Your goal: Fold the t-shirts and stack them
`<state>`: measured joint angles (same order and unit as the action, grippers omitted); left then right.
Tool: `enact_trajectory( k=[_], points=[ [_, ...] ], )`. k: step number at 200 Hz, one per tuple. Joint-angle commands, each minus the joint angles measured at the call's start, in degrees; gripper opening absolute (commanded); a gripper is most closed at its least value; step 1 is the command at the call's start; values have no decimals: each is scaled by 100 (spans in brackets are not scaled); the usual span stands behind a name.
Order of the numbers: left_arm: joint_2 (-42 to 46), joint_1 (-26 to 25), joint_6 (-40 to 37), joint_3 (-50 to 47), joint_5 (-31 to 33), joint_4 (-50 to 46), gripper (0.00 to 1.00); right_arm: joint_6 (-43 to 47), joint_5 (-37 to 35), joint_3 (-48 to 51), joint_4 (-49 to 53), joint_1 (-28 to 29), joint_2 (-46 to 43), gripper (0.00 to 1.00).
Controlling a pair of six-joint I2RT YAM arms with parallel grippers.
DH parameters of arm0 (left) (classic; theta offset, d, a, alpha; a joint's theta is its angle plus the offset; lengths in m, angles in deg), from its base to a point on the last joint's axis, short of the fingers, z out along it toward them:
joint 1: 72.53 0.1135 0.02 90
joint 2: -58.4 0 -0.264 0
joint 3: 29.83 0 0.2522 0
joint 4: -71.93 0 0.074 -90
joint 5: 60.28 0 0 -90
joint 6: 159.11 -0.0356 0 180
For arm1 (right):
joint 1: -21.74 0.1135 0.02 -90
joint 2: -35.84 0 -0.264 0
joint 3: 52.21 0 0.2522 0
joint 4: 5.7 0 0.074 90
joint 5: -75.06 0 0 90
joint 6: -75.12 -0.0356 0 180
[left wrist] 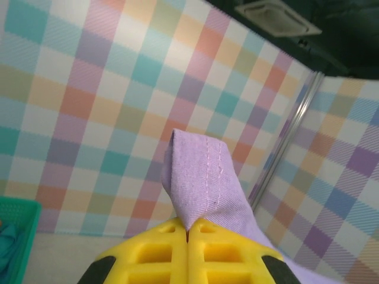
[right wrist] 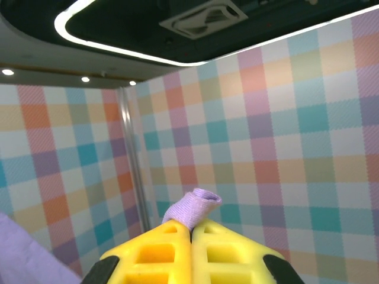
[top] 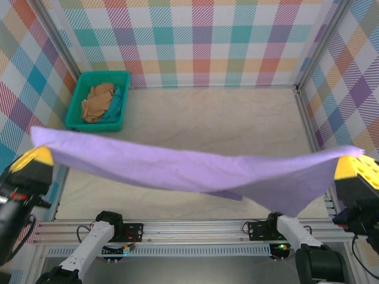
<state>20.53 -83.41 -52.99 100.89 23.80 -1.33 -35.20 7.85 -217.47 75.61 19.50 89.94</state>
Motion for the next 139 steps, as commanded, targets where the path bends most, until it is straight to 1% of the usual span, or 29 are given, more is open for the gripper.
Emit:
enact_trajectory(
  k=[1, 16, 45, 64, 87, 112, 139],
  points=[
    [7, -38, -131, 147, 289, -177, 0, -439, -231, -10, -642, 355, 46, 0],
    [-34, -46, -143, 185, 395, -37, 0, -418, -589, -8, -972, 727, 118, 0],
    [-338, -55, -295, 201, 531, 345, 0, 38, -1211, -31, -1530, 1299, 489, 0],
    [-661, -57, -510, 221, 681, 595, 0, 380, -1384, -68, -1836, 1390, 944, 0],
    [-1096, -65, -876, 107, 1017, 939, 0, 810, -1496, -154, -2054, 1393, 1726, 0],
    [-1504, -66, -1210, -430, 1421, 1479, 0, 1240, -1626, -74, -2203, 1393, 2665, 0],
    [-1817, -62, -1346, -1705, 1804, 2463, 0, 1633, -1629, 249, -2466, 1385, 3621, 0]
  ],
)
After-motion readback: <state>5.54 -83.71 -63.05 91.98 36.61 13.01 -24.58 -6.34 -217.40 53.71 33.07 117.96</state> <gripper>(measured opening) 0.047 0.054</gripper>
